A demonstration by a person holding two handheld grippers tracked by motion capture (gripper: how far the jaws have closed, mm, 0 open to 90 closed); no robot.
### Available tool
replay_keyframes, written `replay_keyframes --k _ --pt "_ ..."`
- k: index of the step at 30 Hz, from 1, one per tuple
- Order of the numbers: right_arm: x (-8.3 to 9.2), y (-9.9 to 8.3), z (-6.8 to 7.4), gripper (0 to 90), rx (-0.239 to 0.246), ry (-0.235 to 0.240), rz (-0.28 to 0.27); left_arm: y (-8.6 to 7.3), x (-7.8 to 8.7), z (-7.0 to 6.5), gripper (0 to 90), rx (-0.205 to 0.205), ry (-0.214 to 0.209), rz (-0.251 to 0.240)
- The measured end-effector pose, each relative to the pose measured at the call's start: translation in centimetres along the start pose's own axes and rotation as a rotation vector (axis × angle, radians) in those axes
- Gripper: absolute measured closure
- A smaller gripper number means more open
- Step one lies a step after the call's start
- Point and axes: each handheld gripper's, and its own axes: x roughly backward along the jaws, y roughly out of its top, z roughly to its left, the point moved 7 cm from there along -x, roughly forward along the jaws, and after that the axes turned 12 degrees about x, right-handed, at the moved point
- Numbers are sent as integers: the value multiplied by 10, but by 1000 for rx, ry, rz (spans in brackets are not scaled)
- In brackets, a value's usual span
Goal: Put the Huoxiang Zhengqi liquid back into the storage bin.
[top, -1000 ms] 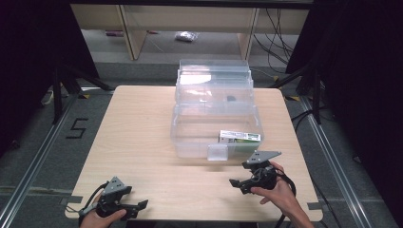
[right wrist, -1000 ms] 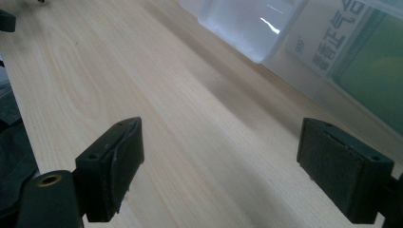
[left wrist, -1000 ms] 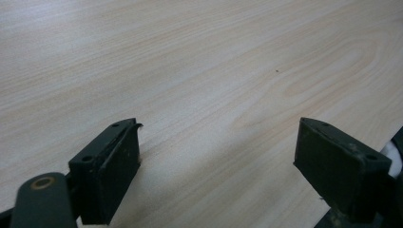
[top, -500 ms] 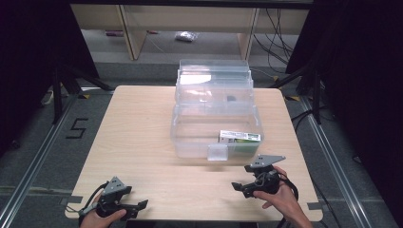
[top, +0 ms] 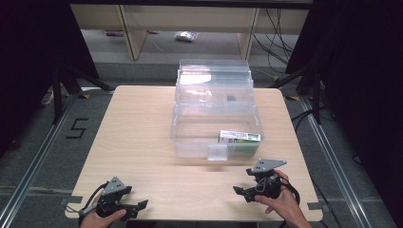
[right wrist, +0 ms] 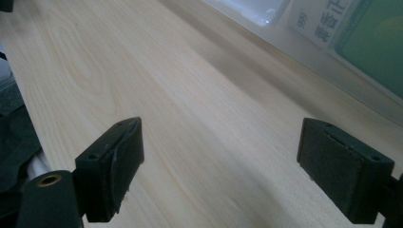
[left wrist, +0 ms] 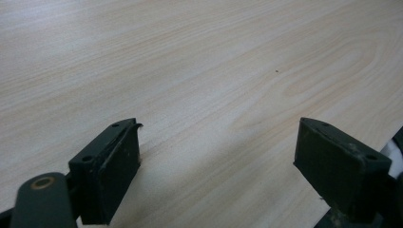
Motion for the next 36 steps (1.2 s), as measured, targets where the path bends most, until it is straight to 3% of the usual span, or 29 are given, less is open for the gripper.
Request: replay_keyframes --k 2,3,6,7,10,11,14,16,24,25,26,27,28,29,30,34,36 --pt "0 -2 -2 168 15 -12 5 0 0 0 148 -3 1 -1" --pt "0 -4 2 168 -12 -6 10 0 0 0 148 -3 1 0" --pt "0 -7 1 168 19 -15 20 0 0 -1 148 2 2 3" --pt "1 -8 4 168 -11 -14 27 -1 0 -1 148 5 3 2" --pt "3 -11 2 168 18 -26 28 0 1 0 148 -4 3 -1" --pt "2 -12 4 169 -10 -36 20 0 0 0 148 -5 2 0" --pt "4 -16 3 169 17 -36 39 0 0 -2 148 2 6 -8" --pt "4 -17 5 169 -10 -43 29 -1 1 -1 148 4 4 2" --pt "8 -22 5 169 -3 -57 37 0 0 -2 148 7 1 -7" --pt "9 -23 8 169 -28 -50 50 0 1 -1 148 -10 -2 -3" --pt "6 -23 5 169 10 -67 32 0 1 -1 148 -11 -2 -3" --pt "6 -24 7 169 12 -64 43 0 0 -1 148 12 10 -11" --pt "6 -24 7 169 12 -64 43 1 0 -1 148 7 5 -13" --pt "6 -24 6 169 51 -42 49 0 1 -1 148 1 7 -1" --pt "6 -24 6 169 51 -42 49 0 0 -2 148 13 9 -11" --pt "9 -27 10 169 -3 -62 62 0 1 0 148 -5 4 -2" --pt "8 -28 12 170 7 -62 64 0 1 0 148 -5 3 -1"
